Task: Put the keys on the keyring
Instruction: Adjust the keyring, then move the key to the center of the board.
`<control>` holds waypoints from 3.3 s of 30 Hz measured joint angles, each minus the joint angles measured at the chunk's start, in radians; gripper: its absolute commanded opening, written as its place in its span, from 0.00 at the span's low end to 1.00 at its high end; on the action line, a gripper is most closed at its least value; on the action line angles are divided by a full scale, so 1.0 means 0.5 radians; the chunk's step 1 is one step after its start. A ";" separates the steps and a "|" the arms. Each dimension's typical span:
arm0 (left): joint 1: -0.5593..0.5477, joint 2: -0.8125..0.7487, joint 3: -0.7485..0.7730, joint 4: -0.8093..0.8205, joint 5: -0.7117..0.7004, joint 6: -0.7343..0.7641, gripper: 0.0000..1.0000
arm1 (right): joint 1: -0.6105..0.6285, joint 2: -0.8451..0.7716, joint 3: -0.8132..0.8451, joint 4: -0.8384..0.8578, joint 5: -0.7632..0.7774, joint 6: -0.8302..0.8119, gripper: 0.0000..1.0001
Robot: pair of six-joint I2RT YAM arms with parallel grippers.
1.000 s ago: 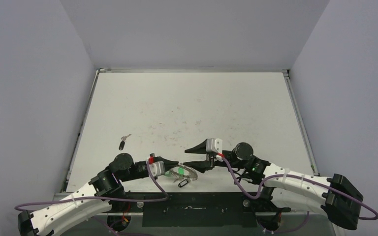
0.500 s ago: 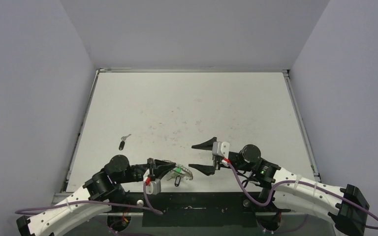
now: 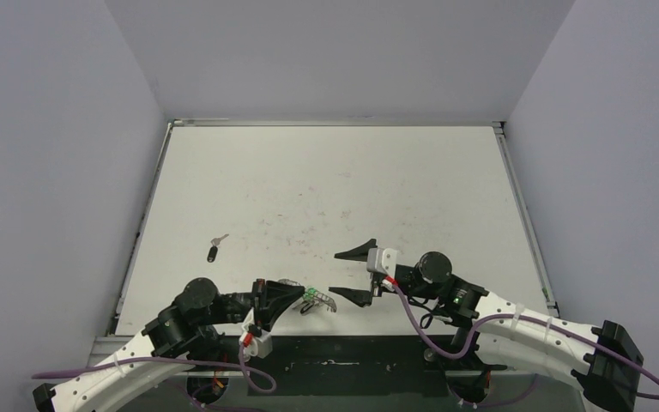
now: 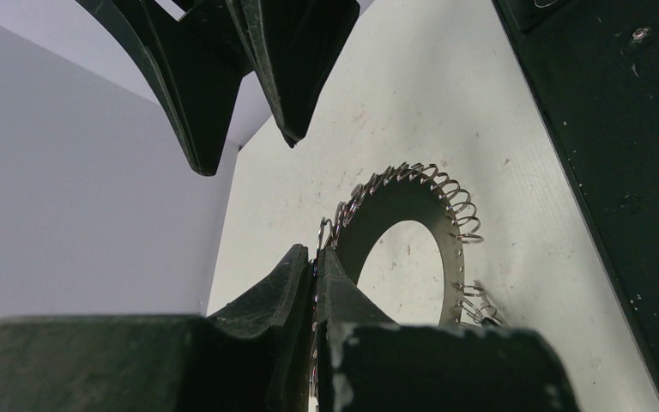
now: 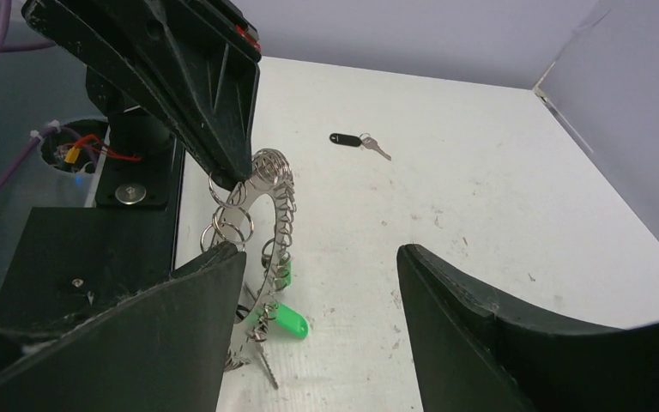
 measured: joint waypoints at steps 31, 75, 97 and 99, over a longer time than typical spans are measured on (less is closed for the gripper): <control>0.001 0.037 0.303 -0.506 -0.274 -0.946 0.00 | -0.277 1.450 1.087 -0.136 0.211 0.846 0.76; 0.028 -0.140 0.338 -0.890 -0.287 -0.999 0.00 | 0.301 3.503 3.285 -0.625 1.184 1.035 0.67; 0.109 -0.143 0.338 -0.888 -0.251 -0.998 0.00 | 0.355 3.376 2.881 -0.477 1.530 0.956 0.00; 0.120 -0.140 0.338 -0.887 -0.251 -0.998 0.00 | 0.310 3.247 2.684 -0.440 1.529 0.996 0.00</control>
